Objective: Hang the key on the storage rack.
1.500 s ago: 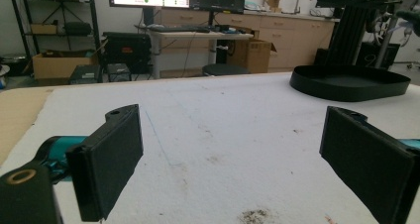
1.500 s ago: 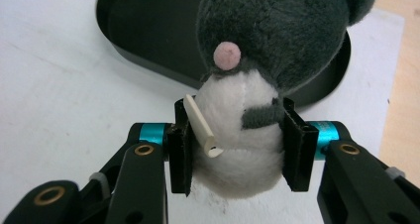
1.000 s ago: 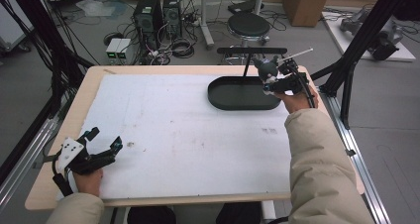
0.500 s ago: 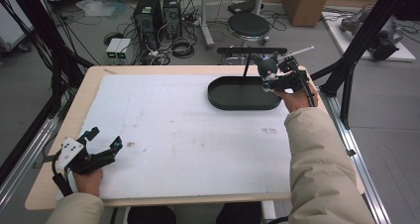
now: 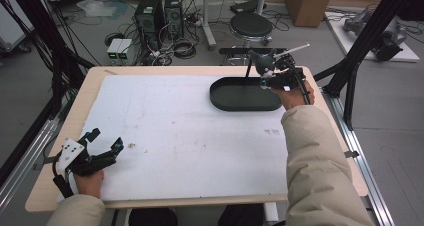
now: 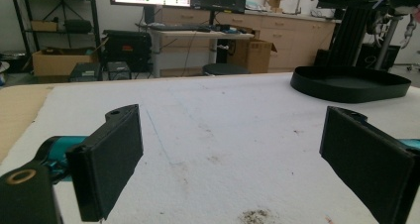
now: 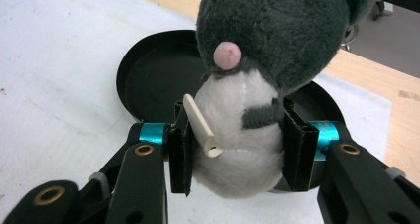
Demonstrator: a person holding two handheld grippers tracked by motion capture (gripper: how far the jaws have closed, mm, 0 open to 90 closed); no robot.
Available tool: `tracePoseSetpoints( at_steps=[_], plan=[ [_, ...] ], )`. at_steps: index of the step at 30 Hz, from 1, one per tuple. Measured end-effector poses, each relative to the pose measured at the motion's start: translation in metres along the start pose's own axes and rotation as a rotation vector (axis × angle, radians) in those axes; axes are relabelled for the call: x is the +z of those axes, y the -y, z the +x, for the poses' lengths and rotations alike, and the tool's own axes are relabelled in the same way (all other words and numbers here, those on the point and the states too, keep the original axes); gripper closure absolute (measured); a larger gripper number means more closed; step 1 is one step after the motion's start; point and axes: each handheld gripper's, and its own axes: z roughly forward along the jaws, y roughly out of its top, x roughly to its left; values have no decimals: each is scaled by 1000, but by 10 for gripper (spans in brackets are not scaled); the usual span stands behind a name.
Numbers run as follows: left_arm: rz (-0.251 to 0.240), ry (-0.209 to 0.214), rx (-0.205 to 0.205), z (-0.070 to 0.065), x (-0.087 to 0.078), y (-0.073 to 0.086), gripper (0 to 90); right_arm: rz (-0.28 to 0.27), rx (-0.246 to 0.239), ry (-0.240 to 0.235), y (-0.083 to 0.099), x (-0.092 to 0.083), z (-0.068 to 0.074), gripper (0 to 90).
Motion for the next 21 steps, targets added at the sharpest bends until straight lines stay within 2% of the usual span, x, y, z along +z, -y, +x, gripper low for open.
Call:
tracePoseSetpoints(
  at_steps=[5, 9, 17, 21],
  plan=[
    [2, 1, 3, 0, 0, 0, 99, 5, 9, 8, -1, 6, 1, 564],
    [1, 1, 2, 0, 0, 0, 99, 3, 47, -2, 0, 11, -1, 563],
    [0, 2, 3, 0, 0, 0, 99, 15, 85, -7, 4, 18, -4, 563],
    [0, 2, 3, 0, 0, 0, 99, 46, 101, -13, 9, 25, -3, 562]
  ],
)
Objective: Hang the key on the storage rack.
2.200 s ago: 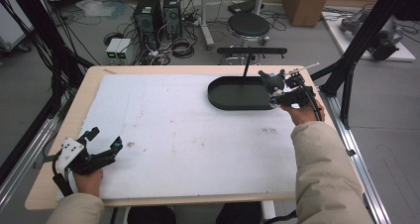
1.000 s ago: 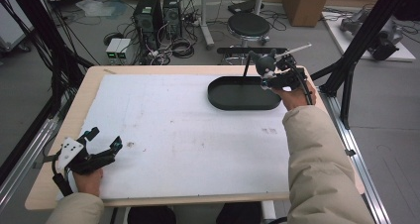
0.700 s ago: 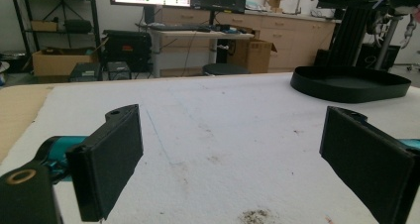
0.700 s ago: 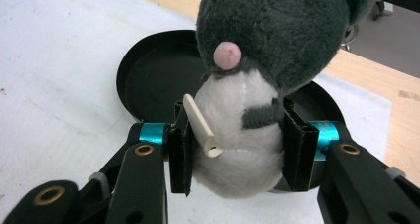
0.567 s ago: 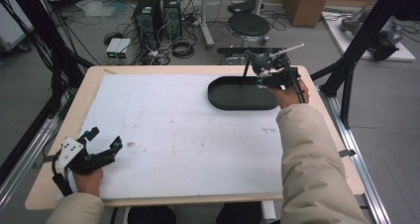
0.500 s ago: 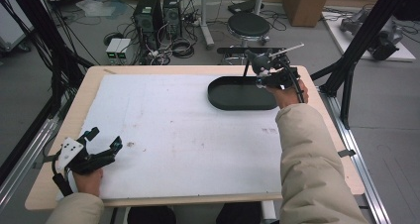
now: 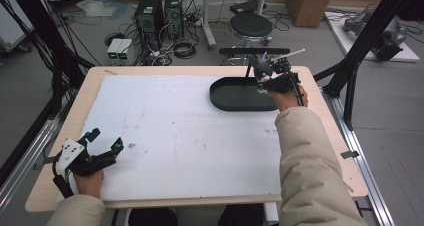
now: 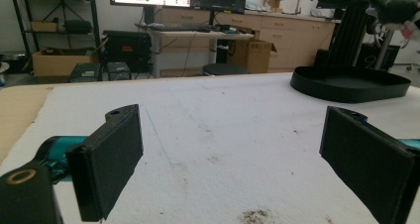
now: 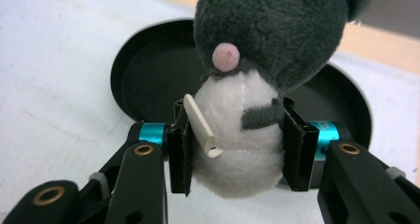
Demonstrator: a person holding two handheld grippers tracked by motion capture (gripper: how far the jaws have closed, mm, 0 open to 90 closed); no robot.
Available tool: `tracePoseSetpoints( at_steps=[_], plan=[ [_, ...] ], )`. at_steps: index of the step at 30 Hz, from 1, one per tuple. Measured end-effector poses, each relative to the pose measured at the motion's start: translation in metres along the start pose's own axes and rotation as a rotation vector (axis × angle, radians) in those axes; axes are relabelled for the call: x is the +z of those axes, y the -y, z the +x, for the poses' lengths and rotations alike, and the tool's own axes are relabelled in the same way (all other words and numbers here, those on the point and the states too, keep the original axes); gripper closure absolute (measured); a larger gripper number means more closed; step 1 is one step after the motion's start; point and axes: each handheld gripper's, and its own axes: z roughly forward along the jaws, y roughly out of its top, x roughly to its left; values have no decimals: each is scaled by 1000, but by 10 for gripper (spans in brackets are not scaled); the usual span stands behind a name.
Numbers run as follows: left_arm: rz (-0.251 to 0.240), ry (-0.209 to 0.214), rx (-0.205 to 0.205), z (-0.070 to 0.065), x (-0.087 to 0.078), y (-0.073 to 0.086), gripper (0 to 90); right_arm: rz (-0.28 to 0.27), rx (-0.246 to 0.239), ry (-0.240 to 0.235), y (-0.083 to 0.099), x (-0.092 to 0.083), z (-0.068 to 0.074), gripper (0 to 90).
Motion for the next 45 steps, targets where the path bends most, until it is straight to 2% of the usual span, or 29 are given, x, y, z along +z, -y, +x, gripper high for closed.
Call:
tracePoseSetpoints(
  at_steps=[3, 13, 15, 18, 22, 24, 26, 27, 29, 31, 32, 33, 34, 35, 36, 37, 38, 39, 41, 42, 43, 44, 45],
  plan=[
    [-1, 0, 0, 0, 0, 0, 99, 14, 22, -2, 5, 6, -2, 562],
    [0, -2, -5, 0, 0, 0, 99, 28, 43, 7, 6, 17, -10, 552],
    [-1, -3, -7, 0, 0, 0, 99, 23, 35, 15, 6, 19, -11, 546],
    [0, -6, -17, 1, 0, 0, 99, 18, -11, 31, 4, 24, -12, 535],
    [-5, -3, -3, 0, 0, 0, 99, 41, 0, 27, 6, 32, -17, 534],
    [-4, -4, -4, 0, 0, 0, 99, 35, 16, 25, 5, 35, -18, 531],
    [-2, -3, -10, 1, 0, 0, 99, 33, 10, 30, 5, 36, -18, 527],
    [-4, -2, -6, 0, 0, 0, 99, 31, 0, 39, 5, 38, -19, 497],
    [-5, -2, -4, 0, 0, 0, 99, 19, 22, 36, 5, 39, -19, 399],
    [-6, -3, -5, 0, 0, 0, 99, -29, 31, 22, 5, 36, -18, 171],
    [-6, -3, -5, 0, 0, 0, 99, -29, 31, 22, 5, 36, -18, 171],
    [-7, 0, -3, 0, -1, 0, 99, -76, 9, 32, 6, 30, -12, 82],
    [-7, 0, -3, 0, -1, 0, 99, -98, -10, 33, 7, 27, -10, 28],
    [-9, 1, 1, -1, 0, 0, 99, -129, -28, 32, 10, 22, -8, 6],
    [-9, 1, 1, -1, 0, 0, 99, -129, -28, 32, 10, 22, -8, 6],
    [-8, 1, 6, -1, -1, 0, 99, -190, -40, -26, 17, 11, -5, 6],
    [-8, 1, 6, -1, -1, 0, 99, -190, -40, -26, 17, 11, -5, 6],
    [-8, 0, 8, -1, 0, 0, 99, -236, -69, -54, 25, 1, -4, 6],
    [-8, 0, 9, -1, 0, 0, 99, -280, -103, -91, 34, -9, -4, 6],
    [-8, 0, 9, -1, 0, 0, 99, -302, -106, -109, 39, -14, -4, 7],
    [-6, -1, 13, -1, -1, 0, 99, -337, -132, -109, 44, -20, -5, 7],
    [-6, -1, 13, -1, -1, 0, 99, -337, -132, -109, 44, -20, -5, 7],
    [-8, -2, 18, -2, -1, 0, 99, -423, -164, -141, 56, -28, -6, 6]
  ],
)
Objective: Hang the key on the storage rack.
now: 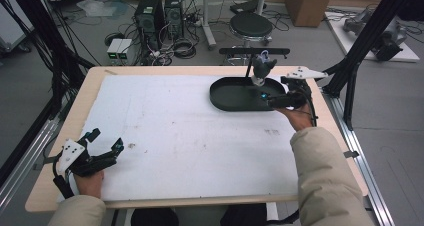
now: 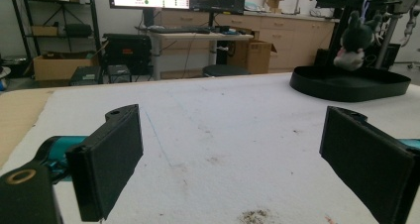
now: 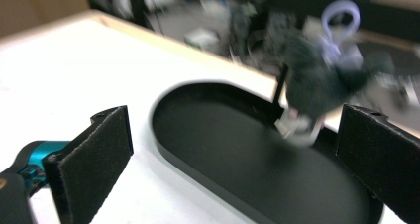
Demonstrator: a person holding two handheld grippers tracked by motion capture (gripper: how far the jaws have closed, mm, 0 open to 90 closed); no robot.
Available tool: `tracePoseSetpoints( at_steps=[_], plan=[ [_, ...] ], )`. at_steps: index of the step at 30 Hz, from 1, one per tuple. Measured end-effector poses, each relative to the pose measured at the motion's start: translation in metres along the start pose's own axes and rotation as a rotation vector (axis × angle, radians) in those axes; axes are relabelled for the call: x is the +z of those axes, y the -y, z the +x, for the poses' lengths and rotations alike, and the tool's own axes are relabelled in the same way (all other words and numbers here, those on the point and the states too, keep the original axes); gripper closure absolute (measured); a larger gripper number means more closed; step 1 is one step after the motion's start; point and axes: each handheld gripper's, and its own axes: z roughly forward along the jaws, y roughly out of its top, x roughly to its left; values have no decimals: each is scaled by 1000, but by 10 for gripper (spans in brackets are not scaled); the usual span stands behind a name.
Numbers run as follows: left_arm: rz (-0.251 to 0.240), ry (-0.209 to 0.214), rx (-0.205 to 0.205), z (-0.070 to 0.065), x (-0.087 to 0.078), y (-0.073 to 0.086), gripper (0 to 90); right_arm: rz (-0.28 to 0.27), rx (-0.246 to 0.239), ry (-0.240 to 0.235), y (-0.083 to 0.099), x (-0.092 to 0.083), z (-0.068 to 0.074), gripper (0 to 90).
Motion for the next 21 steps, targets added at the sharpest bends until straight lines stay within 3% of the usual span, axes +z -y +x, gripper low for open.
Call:
tracePoseSetpoints(
  at_steps=[1, 2, 4, 6, 9, 10, 21],
  plan=[
    [0, 0, 0, 0, 0, 0, 99, 0, 0, 0, 0, 0, 0, 6],
    [1, 1, 9, 0, 0, 0, 99, -56, -9, -47, 8, -10, 1, 6],
    [-4, 0, 12, -1, 0, 0, 99, -95, -11, -77, 19, -18, 1, 6],
    [-9, -2, 18, -2, -1, 0, 99, -107, 1, -96, 31, -24, 0, 6],
    [-4, -2, 17, -1, 0, 0, 99, -119, 10, -104, 43, -29, 0, 6],
    [-1, -1, 10, -1, 0, 0, 99, -150, 4, -117, 53, -34, 1, 6],
    [6, -5, 18, -2, 1, 0, 99, -255, 39, -132, 112, -48, 4, 6]
  ],
)
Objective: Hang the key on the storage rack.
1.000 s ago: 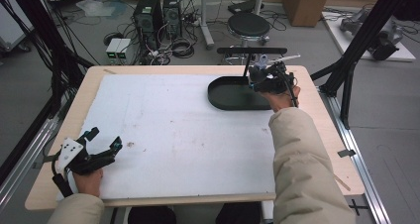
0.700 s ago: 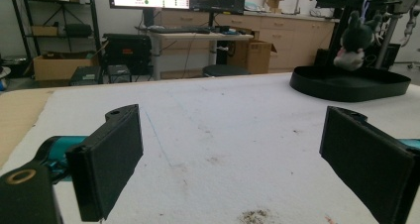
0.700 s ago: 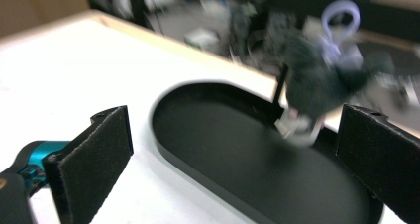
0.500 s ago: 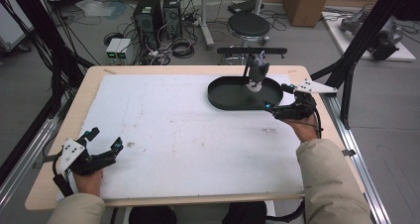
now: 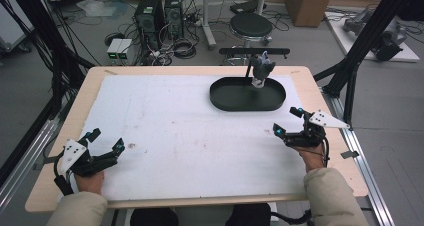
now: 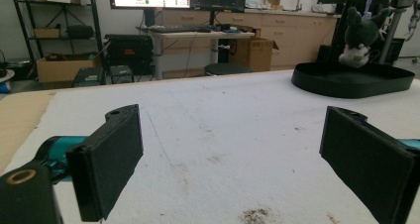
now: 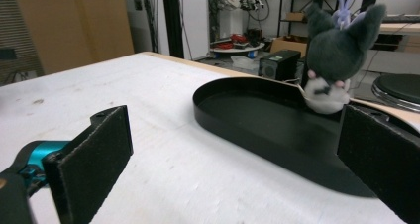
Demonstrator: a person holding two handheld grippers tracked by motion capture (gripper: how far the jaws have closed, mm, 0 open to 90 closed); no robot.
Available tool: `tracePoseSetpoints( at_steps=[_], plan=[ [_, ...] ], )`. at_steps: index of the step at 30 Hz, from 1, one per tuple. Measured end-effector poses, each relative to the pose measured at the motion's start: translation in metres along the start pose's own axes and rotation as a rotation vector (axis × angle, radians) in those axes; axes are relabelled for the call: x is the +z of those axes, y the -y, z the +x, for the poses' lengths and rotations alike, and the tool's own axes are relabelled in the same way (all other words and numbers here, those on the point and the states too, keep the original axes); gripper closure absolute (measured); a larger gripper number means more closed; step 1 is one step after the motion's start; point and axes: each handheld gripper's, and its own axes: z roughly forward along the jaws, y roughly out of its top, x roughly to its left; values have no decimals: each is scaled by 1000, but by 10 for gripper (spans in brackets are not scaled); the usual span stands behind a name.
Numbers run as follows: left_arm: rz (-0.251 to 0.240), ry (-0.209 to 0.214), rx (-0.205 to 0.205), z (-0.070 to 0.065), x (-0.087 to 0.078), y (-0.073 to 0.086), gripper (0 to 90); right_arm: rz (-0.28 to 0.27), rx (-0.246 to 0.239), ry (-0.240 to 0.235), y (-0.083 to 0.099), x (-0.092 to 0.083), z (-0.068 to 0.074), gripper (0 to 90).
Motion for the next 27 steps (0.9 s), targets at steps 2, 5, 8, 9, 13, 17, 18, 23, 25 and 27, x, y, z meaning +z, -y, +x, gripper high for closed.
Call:
tracePoseSetpoints(
  at_steps=[2, 5, 8, 9, 13, 17, 18, 23, 25, 27],
  plan=[
    [1, 0, 1, 0, 0, 0, 99, -11, -12, -6, 7, -2, 2, 6],
    [0, -2, 3, -1, 0, 0, 99, 9, -9, -12, 14, -3, 4, 6],
    [1, -2, 10, -1, 0, 0, 99, -18, -15, -14, 20, -4, 7, 6],
    [0, 0, 13, -1, 0, 0, 99, -22, -22, -13, 25, -3, 9, 6],
    [-3, 1, 15, -1, 0, 0, 99, -13, -24, -27, 36, -2, 11, 6],
    [-3, 1, 16, -2, 0, 0, 99, -22, -25, -21, 42, -3, 13, 6],
    [-3, 1, 16, -2, 0, 0, 99, -22, -25, -21, 42, -3, 13, 6],
    [-5, -1, 25, -2, -1, 0, 99, -47, 7, -23, 44, -5, 13, 6],
    [-8, -2, 26, -2, -1, 0, 99, -40, -17, -16, 44, -4, 14, 6],
    [-13, -7, 29, -3, -1, 1, 99, -34, -23, -17, 44, -4, 16, 6]
  ],
)
